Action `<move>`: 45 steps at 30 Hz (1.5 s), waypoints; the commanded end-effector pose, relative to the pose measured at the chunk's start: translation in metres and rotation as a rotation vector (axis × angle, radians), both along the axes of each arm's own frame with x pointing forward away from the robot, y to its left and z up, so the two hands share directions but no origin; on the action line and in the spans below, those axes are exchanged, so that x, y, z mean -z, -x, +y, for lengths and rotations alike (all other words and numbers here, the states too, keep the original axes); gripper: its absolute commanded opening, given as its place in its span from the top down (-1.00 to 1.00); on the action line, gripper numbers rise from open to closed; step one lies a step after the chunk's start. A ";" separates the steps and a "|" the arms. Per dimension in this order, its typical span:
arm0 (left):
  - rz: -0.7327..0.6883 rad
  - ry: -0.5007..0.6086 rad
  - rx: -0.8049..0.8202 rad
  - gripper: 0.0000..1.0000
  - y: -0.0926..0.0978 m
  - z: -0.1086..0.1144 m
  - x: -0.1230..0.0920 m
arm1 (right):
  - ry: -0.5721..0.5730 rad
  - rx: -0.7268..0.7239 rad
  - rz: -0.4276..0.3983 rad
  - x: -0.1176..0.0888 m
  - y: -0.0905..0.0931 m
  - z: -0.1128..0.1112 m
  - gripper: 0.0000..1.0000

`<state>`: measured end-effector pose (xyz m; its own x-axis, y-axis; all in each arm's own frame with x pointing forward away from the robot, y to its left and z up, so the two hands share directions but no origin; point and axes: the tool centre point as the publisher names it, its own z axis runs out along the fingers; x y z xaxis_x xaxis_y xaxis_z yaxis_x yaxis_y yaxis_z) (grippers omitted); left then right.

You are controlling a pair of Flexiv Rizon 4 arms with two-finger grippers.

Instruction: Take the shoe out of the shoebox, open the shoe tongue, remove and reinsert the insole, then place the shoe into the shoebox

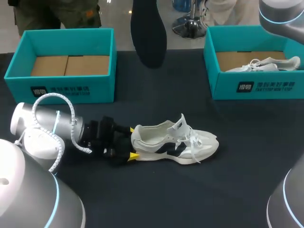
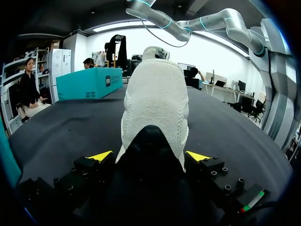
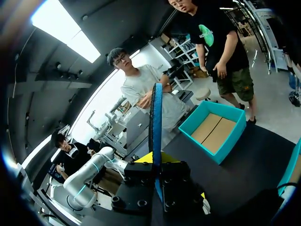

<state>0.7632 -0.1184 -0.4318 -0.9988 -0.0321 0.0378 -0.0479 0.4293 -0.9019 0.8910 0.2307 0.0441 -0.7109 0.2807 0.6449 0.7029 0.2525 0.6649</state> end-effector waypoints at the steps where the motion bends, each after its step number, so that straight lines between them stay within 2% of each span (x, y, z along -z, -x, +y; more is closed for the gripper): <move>1: -0.002 -0.013 -0.002 -1.00 0.000 0.005 -0.002 | 0.004 0.000 0.001 0.000 -0.001 0.001 1.00; 9: -0.025 -0.068 0.001 -1.00 -0.003 0.028 -0.004 | 0.004 0.000 0.001 0.000 -0.001 0.001 1.00; 13: -0.038 -0.112 0.030 -1.00 -0.001 0.044 -0.013 | 0.004 0.000 0.001 0.000 -0.001 0.001 1.00; 18: -0.039 -0.202 0.107 -1.00 0.004 0.055 -0.025 | 0.004 0.000 0.001 0.000 -0.001 0.001 1.00; 23: -0.036 -0.331 0.122 -1.00 0.006 0.057 -0.036 | 0.004 0.000 0.001 0.000 -0.001 0.001 1.00; 30: -0.105 -0.432 0.136 -1.00 0.009 0.055 -0.051 | 0.004 0.000 0.001 0.000 -0.001 0.001 1.00; 45: -0.128 -0.440 0.119 -1.00 0.010 0.053 -0.056 | 0.004 0.000 0.001 0.000 -0.001 0.001 1.00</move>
<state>0.7539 -0.0661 -0.3758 -0.9923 0.0973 -0.0772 0.1242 0.7668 -0.6298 0.8910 0.2307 0.0442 -0.7109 0.2804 0.6450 0.7029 0.2525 0.6650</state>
